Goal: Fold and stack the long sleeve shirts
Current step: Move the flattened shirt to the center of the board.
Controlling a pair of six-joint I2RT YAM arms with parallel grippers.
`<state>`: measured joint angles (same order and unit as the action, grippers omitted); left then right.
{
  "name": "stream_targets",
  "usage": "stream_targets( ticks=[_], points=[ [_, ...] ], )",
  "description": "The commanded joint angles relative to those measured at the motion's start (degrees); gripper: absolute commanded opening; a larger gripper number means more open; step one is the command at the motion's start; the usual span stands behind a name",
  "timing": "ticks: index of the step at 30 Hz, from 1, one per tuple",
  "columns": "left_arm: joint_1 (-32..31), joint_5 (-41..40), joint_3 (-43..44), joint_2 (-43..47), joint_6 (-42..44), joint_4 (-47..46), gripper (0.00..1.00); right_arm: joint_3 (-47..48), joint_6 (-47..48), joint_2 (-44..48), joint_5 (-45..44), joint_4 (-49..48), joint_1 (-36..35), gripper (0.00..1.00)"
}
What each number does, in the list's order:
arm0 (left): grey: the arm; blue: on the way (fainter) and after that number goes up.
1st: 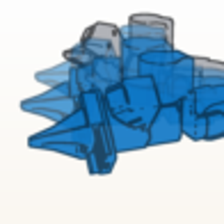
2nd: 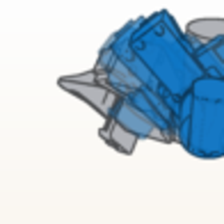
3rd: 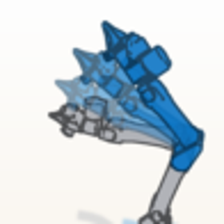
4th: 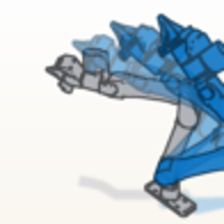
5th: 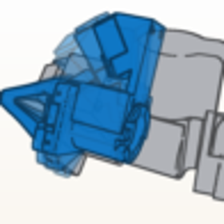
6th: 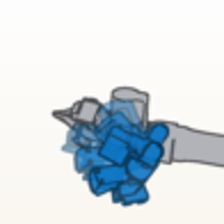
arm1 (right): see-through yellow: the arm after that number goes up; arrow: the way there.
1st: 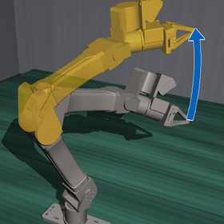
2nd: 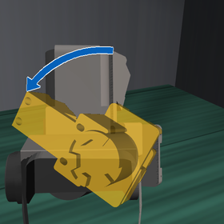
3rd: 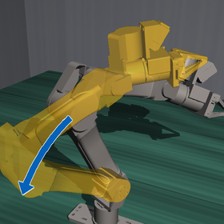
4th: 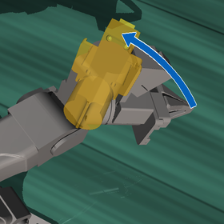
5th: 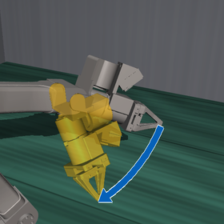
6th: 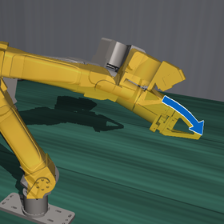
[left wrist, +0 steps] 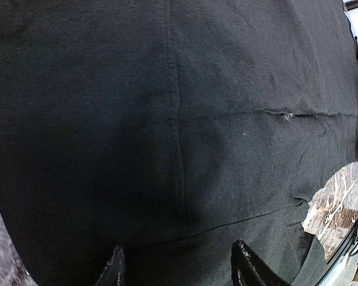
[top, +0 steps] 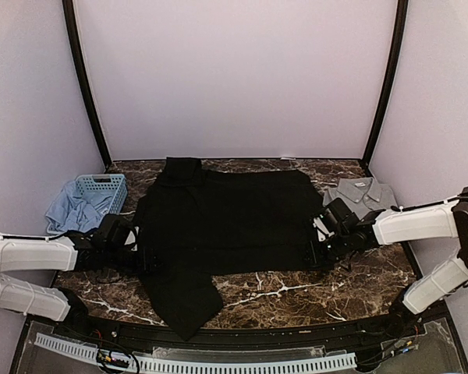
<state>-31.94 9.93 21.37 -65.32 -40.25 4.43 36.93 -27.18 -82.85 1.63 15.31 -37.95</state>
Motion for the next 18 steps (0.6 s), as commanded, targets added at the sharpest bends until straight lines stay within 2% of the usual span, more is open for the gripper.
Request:
stream_targets(
  ticks=[1,7,11,14,18],
  points=[
    [-1.54,-1.04,-2.5,1.62,-3.87,7.18,0.57,-3.85,-4.49,1.73,3.12,6.19,-1.65,0.43],
    [-1.71,-2.75,-1.85,10.14,-6.45,9.33,0.52,-1.48,-4.67,5.16,1.1,9.44,-3.8,0.44],
    [-1.71,-6.49,2.42,13.03,-4.87,8.26,0.62,6.4,-1.23,6.1,-4.36,10.74,-3.54,0.47],
    [-1.72,-8.99,6.75,11.4,-1.88,6.24,0.69,12.8,2.74,2.66,-6.0,9.62,-1.83,0.49],
    [-1.48,-13.5,13.28,2.85,3.01,4.01,0.74,21.09,7.66,-4.86,-5.72,5.32,2.07,0.49]
  ],
)
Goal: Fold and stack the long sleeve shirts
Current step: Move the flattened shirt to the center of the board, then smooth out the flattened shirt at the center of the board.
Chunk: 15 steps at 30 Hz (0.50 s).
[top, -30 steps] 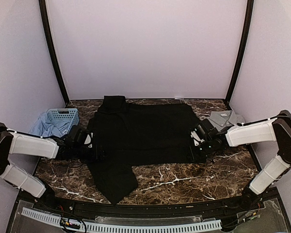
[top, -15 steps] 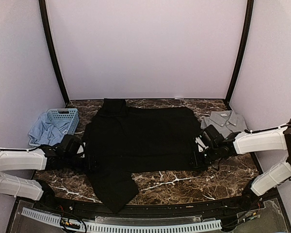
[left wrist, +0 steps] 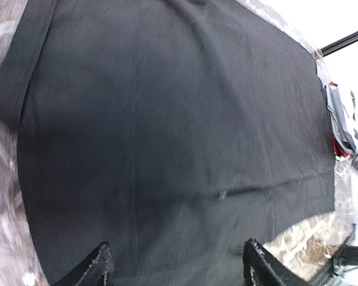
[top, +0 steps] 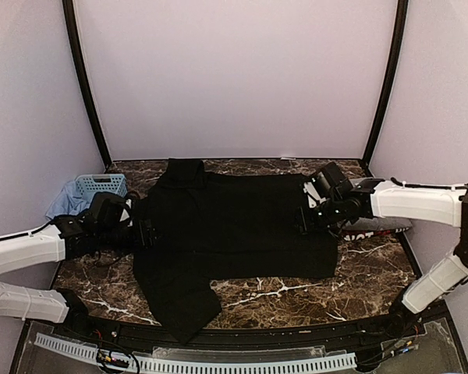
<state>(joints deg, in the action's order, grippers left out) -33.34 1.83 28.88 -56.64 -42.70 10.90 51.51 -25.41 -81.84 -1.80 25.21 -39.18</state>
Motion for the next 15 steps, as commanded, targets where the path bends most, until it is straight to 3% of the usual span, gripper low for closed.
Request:
stream_targets(
  ticks=[1,7,15],
  points=[
    [0.07,-6.23,6.94,-9.54,6.15,-2.74,0.75,8.56,6.84,-7.98,-1.91,-6.01,4.27,0.5],
    [4.39,-3.92,14.75,-22.72,11.34,-7.68,0.75,20.78,11.2,-22.34,1.05,-13.08,8.87,0.49],
    [10.47,1.68,17.63,-34.79,14.43,-13.92,0.75,33.19,10.08,-37.8,5.57,-17.4,14.84,0.48]
  ],
)
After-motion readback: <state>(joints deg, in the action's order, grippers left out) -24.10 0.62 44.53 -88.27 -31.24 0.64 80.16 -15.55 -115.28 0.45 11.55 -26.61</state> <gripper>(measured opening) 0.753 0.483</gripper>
